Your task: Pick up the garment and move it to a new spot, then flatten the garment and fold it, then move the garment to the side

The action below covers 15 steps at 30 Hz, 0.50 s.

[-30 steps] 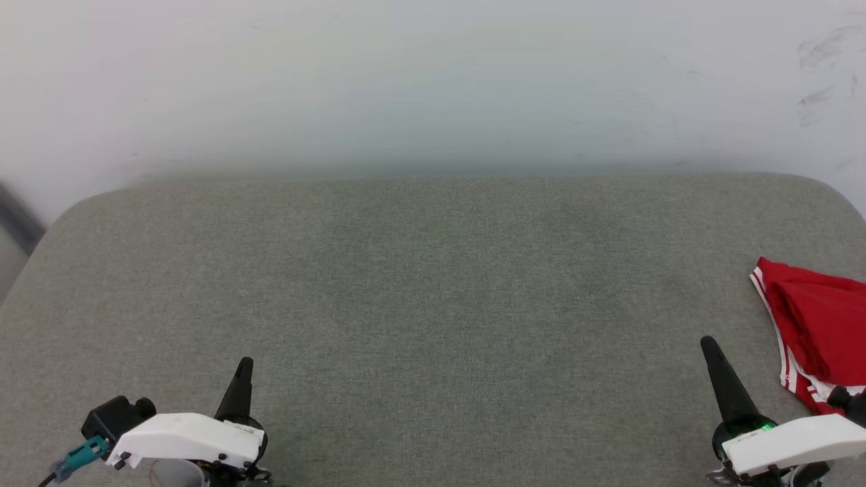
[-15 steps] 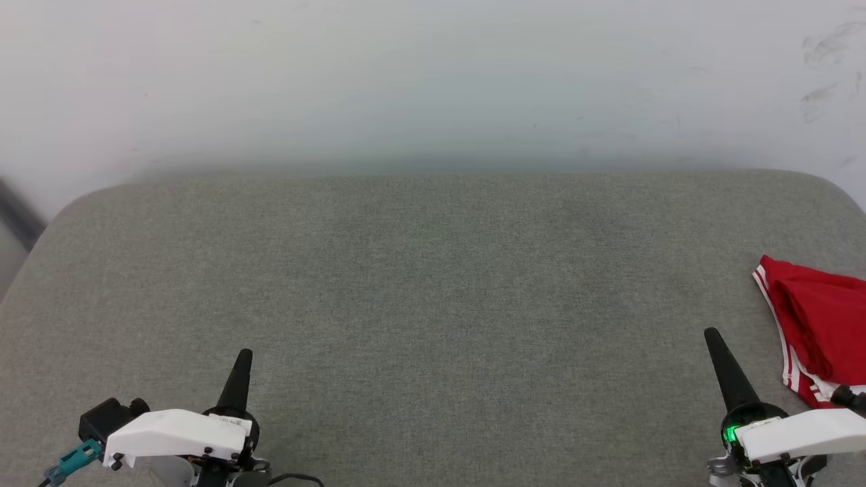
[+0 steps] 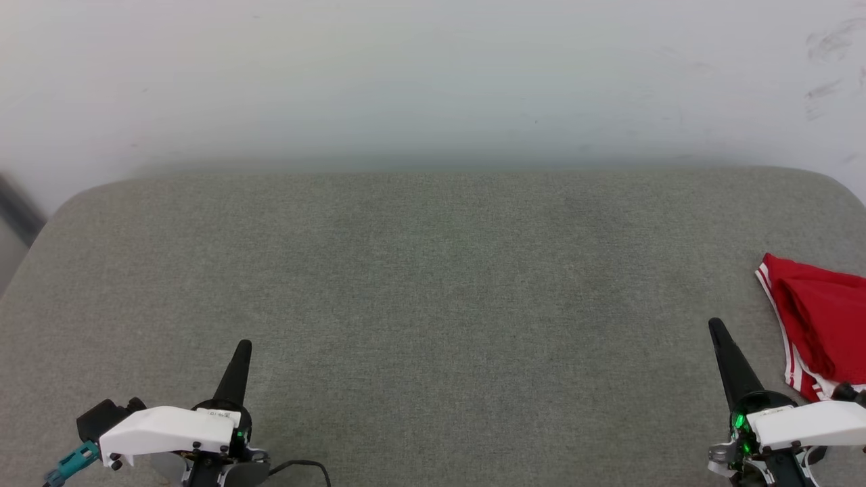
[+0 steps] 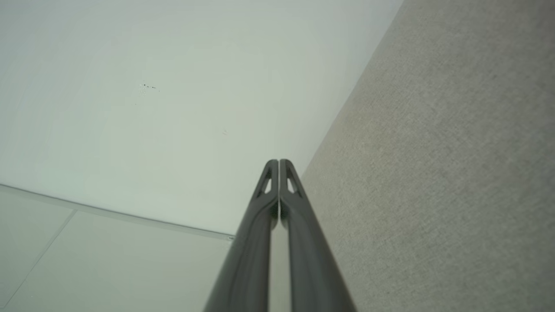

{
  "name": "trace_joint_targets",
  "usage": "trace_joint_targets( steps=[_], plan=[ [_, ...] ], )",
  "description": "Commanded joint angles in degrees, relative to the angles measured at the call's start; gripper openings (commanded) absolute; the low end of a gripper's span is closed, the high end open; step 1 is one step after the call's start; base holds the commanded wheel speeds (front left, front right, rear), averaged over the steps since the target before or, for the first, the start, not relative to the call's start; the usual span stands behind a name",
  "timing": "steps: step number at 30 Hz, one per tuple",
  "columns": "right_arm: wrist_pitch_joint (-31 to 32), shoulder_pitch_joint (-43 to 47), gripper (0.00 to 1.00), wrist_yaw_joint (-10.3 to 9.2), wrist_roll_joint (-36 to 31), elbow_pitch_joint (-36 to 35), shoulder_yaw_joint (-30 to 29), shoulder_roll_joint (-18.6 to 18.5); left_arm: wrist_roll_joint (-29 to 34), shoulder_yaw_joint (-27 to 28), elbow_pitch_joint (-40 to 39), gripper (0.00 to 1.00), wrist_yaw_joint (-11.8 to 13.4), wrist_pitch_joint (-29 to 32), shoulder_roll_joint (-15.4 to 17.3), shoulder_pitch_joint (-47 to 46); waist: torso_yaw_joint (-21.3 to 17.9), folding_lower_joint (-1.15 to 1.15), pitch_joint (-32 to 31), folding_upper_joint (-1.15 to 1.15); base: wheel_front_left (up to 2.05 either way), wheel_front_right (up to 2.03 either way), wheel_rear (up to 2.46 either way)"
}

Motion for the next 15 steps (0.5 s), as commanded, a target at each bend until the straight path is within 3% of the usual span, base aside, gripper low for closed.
trace_joint_targets(
  steps=[1,15],
  plan=[
    [0.1,-1.4,0.0,0.0,1.4,0.1,-0.2,-0.2,-1.0,0.7,-0.1,0.0,-0.7,0.3,-0.3,-1.3,0.0,0.0,0.1,0.0,0.0,0.0,0.0],
    [0.3,-2.7,0.0,0.0,8.1,1.9,-0.6,-0.1,-5.4,3.2,0.6,0.0,-2.7,2.0,-2.0,-1.8,0.2,0.0,0.5,0.0,0.0,0.0,0.0]
  ],
)
